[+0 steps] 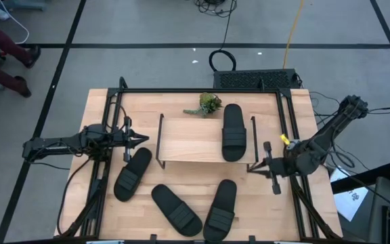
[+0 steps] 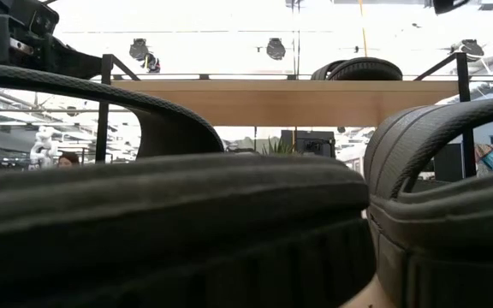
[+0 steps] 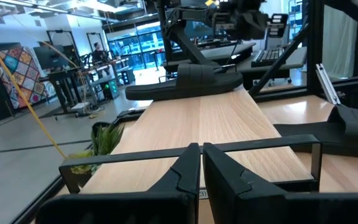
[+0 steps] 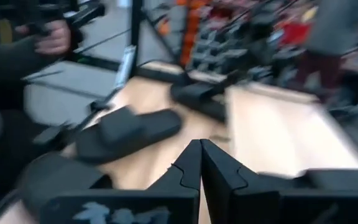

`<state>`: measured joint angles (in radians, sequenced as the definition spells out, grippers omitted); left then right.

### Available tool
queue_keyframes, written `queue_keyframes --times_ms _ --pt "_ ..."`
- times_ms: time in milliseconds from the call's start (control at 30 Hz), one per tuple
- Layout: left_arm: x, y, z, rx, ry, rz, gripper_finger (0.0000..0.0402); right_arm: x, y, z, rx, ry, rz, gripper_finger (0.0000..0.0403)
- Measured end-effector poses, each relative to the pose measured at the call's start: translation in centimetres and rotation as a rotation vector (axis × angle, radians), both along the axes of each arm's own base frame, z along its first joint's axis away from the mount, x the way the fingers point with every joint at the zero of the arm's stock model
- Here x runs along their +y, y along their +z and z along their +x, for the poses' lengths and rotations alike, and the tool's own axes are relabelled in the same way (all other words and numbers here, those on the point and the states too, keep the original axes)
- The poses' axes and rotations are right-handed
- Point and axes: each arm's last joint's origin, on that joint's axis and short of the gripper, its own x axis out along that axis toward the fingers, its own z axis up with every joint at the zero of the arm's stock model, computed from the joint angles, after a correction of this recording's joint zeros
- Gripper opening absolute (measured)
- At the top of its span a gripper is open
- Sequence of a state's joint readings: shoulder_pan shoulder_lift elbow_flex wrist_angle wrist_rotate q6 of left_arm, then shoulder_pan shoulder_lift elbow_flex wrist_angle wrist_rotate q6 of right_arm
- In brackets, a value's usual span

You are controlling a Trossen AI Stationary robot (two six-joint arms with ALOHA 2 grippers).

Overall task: Pick and place slides into the shelf
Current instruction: Put the black slipper on the shelf

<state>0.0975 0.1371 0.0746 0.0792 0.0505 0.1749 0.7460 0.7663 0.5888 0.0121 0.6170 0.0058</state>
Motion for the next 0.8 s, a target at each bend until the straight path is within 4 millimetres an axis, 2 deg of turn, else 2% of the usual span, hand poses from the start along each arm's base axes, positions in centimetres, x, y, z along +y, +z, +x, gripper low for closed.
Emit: queue_keyframes --times_ms 133,300,533,800 --pt "0.0 0.0 0.0 0.001 0.000 0.000 0.0026 -0.3 0.5 0.1 -0.059 -0.090 -0.131 0.0000" --pt "0.0 0.0 0.0 0.001 0.000 0.000 0.0026 -0.2 0.8 0.1 -0.098 -0.066 -0.253 0.0000" --pt "0.0 0.0 0.0 0.002 0.000 0.000 0.0026 -1.0 2.0 0.0 -0.170 -0.155 -0.214 0.0000" --pt "0.0 -0.1 0.0 0.011 0.000 0.054 0.0026 -1.2 2.1 -0.1 -0.176 -0.147 -0.271 0.0000"
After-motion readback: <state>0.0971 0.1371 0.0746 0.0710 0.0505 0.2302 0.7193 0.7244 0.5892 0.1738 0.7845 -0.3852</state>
